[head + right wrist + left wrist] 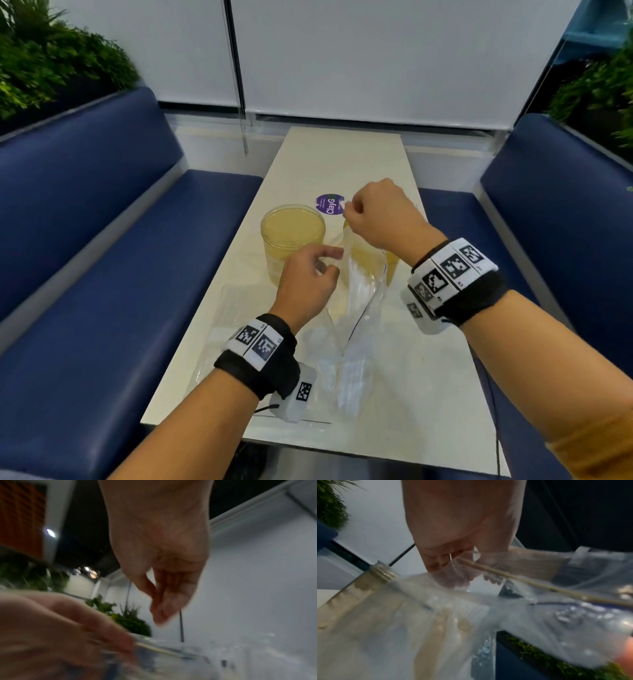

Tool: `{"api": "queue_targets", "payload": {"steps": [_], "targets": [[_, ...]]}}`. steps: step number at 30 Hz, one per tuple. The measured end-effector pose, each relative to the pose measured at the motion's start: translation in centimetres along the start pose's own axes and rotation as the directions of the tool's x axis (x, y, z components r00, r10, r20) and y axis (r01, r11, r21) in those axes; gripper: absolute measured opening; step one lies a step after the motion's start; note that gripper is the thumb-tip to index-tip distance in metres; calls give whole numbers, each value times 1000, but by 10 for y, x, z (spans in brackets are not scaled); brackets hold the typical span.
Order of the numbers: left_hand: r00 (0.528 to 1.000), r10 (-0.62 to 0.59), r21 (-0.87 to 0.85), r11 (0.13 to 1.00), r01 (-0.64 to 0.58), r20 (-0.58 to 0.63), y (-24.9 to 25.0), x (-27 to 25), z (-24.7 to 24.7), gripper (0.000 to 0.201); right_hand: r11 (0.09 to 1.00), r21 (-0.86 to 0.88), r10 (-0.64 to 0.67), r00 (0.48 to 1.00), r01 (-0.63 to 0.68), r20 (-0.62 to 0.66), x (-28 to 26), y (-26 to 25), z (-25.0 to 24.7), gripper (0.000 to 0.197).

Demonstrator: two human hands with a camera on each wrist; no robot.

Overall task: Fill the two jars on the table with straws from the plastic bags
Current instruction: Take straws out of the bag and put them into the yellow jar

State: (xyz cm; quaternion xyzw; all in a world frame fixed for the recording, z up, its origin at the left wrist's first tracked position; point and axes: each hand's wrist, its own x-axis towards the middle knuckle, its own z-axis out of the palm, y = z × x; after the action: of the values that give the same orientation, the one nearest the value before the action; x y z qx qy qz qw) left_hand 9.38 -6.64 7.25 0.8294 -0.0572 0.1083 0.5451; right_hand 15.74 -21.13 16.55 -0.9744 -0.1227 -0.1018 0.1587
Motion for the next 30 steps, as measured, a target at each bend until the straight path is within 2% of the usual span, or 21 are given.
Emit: {"api": "queue_targets", "payload": {"steps": [1, 2, 4, 7, 11, 16, 21, 24, 28, 30], "targets": [[1000, 18, 14, 1000, -18, -3, 2, -1, 2, 34, 996, 36, 74, 987, -80, 139, -10, -7, 3, 33], [999, 34, 26, 999, -34, 0, 4, -3, 4, 36, 985, 50, 144, 950, -164, 278, -20, -12, 7, 28], [999, 48, 19, 999, -48, 14, 5, -8, 6, 40, 973, -15, 215, 884, -229, 414, -33, -14, 16, 21], [999, 44, -20, 999, -44, -4, 0, -16, 9, 43, 958, -160, 284, 853, -236, 438, -40, -9, 24, 11], [996, 86, -48, 995, -87, -14, -4, -23, 12, 41, 939, -142, 339, 774, -314, 535, -43, -2, 32, 35], [990, 137, -60, 988, -139, -41, -6, -32, 12, 43, 933, -198, 361, 777, -301, 516, -43, -5, 56, 22], [990, 133, -33, 990, -135, -57, -13, -31, 0, 46, 910, -193, 413, 764, -367, 495, -40, -2, 79, 39], [991, 121, -36, 992, -123, -57, -15, -30, -5, 44, 887, -204, 453, 696, -414, 557, -41, -2, 79, 19], [994, 97, -30, 995, -99, -55, -16, -29, -5, 41, 858, -145, 468, 635, -493, 615, -42, 3, 79, 16], [997, 63, -21, 998, -64, -52, -16, -29, -5, 38, 850, -103, 462, 635, -517, 619, -43, 5, 76, 16]]}}
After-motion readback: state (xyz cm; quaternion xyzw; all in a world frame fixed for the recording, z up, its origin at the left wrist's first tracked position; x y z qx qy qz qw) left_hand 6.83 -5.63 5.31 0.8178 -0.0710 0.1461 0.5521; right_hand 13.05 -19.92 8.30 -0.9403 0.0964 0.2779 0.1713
